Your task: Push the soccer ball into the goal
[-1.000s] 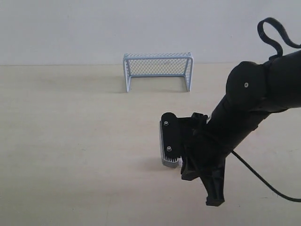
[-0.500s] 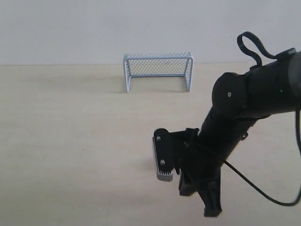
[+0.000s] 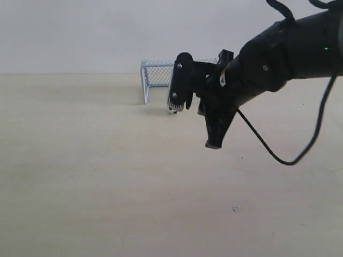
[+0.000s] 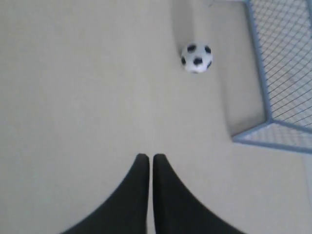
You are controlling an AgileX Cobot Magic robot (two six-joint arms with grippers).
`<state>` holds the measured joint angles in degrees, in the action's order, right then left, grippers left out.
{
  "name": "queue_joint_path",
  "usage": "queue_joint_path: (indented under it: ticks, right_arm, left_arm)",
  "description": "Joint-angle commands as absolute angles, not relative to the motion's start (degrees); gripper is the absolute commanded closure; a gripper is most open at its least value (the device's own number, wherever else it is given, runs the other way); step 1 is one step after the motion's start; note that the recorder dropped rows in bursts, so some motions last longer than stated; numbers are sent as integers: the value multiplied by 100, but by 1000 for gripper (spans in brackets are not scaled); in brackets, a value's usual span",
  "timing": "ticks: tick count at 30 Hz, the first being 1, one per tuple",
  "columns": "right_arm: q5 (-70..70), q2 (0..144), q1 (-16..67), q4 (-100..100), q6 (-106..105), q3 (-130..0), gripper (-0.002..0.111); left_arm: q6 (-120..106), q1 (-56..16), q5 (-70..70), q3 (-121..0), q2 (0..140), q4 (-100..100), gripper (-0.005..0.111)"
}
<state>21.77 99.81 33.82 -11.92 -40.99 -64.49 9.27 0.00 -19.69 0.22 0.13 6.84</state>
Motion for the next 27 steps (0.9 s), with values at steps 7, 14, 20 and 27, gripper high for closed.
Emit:
queue_joint_path:
  ticks: [7,14,20,27]
  right_arm:
    - [2804,8206,3975,-1182,-2595,-4972,108]
    - [2938,7168,4494,-789,-1477,-4450,108]
    - [2672,6735,4737,-423,-882,-4035,108]
    - [1683,6636,4918,0,-561,-3443,108]
  left_arm:
    - [947,11,-1945,0,0,692,100]
    - [947,11,-1945,0,0,692,100]
    - [947,11,-1945,0,0,692,100]
    - [947,11,-1945,0,0,692,100]
